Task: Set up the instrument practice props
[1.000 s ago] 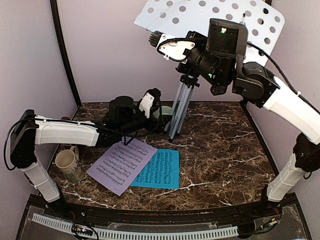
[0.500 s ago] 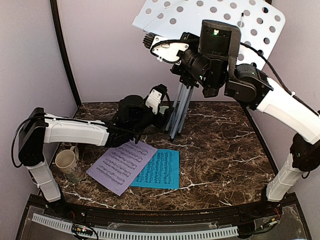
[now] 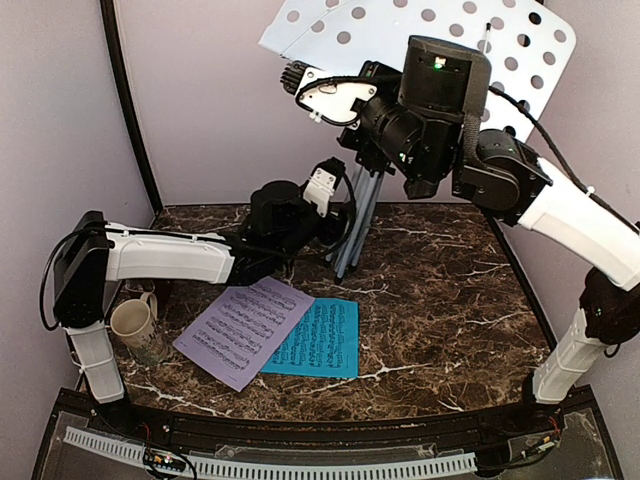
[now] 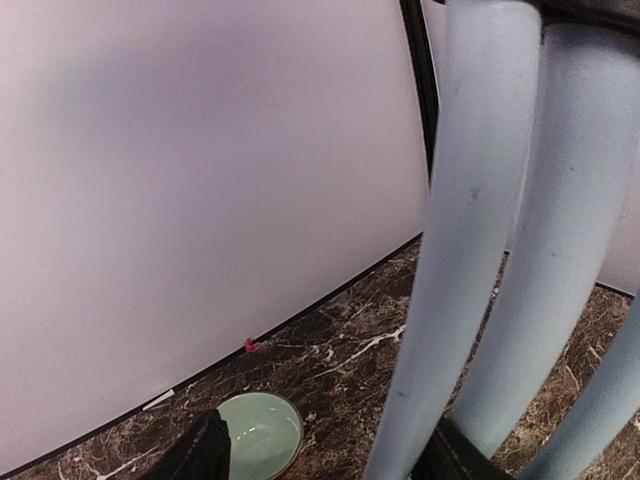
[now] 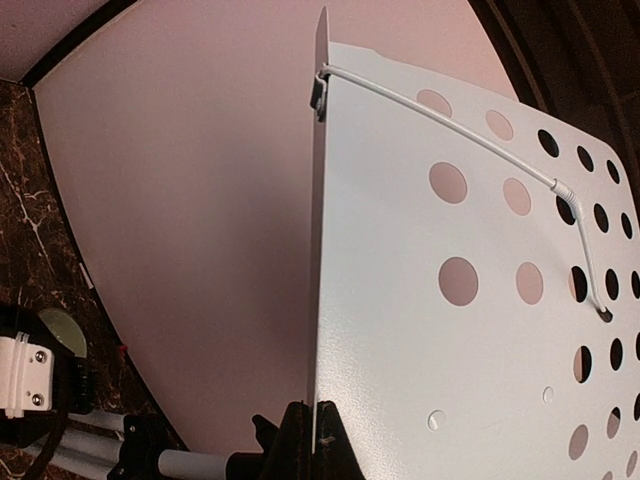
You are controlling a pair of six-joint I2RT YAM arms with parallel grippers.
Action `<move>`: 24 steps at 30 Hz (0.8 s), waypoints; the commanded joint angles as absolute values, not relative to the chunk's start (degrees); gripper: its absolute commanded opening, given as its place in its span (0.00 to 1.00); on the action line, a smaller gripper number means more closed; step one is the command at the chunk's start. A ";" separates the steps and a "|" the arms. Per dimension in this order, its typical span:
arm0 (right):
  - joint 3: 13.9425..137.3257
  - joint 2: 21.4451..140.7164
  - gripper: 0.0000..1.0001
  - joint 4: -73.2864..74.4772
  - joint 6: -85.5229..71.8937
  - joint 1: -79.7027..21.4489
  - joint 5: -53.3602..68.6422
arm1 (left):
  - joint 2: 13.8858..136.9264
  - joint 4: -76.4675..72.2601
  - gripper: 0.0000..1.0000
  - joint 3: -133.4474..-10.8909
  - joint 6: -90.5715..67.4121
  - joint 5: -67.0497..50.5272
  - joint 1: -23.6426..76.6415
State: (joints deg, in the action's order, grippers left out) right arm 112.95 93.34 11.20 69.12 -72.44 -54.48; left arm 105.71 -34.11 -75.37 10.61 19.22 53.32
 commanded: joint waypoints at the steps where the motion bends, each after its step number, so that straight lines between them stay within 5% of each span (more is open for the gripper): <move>1: 118.81 90.83 0.00 -3.02 74.33 -73.82 -55.26 | 105.85 -34.62 0.59 -78.00 12.48 21.47 53.70; 12: 119.20 92.85 0.00 -3.28 72.48 -74.78 -56.21 | 108.72 -37.75 0.45 -80.99 19.47 25.62 55.99; 24: 120.39 91.72 0.00 -2.51 71.99 -75.49 -55.81 | 107.48 -39.54 0.12 -77.93 26.16 23.82 56.05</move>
